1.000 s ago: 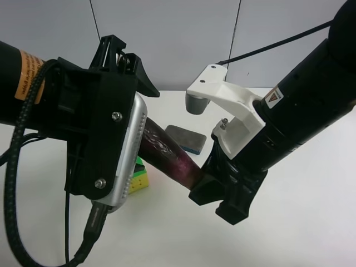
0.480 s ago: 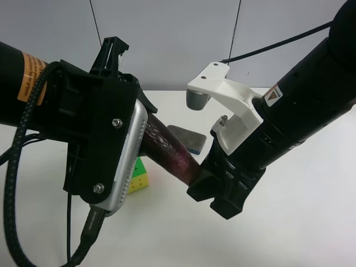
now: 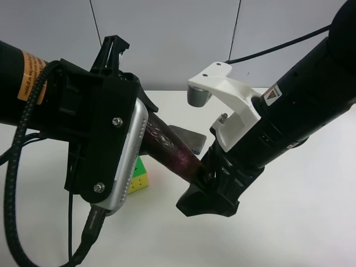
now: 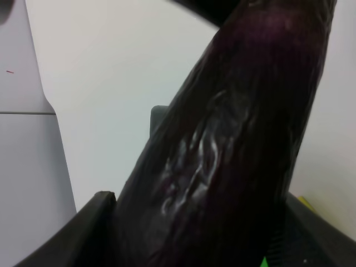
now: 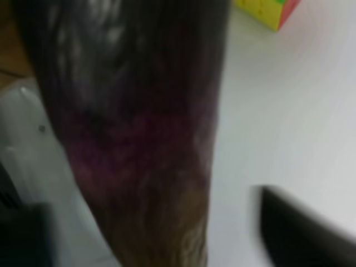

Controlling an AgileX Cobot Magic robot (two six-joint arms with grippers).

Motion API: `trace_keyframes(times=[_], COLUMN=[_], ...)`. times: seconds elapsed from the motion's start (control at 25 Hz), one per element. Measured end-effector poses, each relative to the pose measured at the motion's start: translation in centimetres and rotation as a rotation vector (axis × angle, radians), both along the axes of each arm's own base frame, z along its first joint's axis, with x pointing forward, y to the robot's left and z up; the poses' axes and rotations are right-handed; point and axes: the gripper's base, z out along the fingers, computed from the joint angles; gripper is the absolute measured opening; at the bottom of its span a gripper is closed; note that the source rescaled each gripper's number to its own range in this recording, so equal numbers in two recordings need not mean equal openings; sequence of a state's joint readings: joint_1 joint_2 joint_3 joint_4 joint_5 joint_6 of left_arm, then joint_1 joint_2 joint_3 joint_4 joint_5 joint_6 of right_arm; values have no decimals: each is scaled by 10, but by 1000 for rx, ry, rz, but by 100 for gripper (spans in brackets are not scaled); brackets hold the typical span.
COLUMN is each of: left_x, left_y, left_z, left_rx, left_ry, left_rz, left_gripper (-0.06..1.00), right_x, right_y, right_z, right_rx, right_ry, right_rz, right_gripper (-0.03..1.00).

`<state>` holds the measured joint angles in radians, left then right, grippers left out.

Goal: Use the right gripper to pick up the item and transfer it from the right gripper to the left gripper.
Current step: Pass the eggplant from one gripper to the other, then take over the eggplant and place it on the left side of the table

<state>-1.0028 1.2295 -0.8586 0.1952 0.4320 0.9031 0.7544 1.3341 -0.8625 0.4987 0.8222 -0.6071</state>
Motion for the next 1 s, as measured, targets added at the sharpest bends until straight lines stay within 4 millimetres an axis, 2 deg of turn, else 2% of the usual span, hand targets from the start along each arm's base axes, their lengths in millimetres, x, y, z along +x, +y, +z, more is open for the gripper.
trace_keyframes(times=[0.04, 0.08, 0.2, 0.64, 0.84, 1.0], left_x=[0, 0, 0, 0, 0, 0], left_y=[0, 0, 0, 0, 0, 0], left_z=[0, 0, 0, 0, 0, 0], left_rx=[0, 0, 0, 0, -1, -1], left_ry=[0, 0, 0, 0, 1, 1], left_rz=[0, 0, 0, 0, 0, 0], left_gripper=[2, 2, 2, 2, 1, 1], right_x=[1, 1, 1, -12, -21, -36], right_y=[0, 0, 1, -10, -26, -41], right_z=[0, 0, 0, -1, 18, 36], right_rx=[4, 8, 9, -99, -105, -90], right_ry=[-1, 0, 2, 122, 53, 38], right_rz=[-12, -21, -28, -7, -42, -54], right_gripper=[84, 90, 98, 100, 100, 100])
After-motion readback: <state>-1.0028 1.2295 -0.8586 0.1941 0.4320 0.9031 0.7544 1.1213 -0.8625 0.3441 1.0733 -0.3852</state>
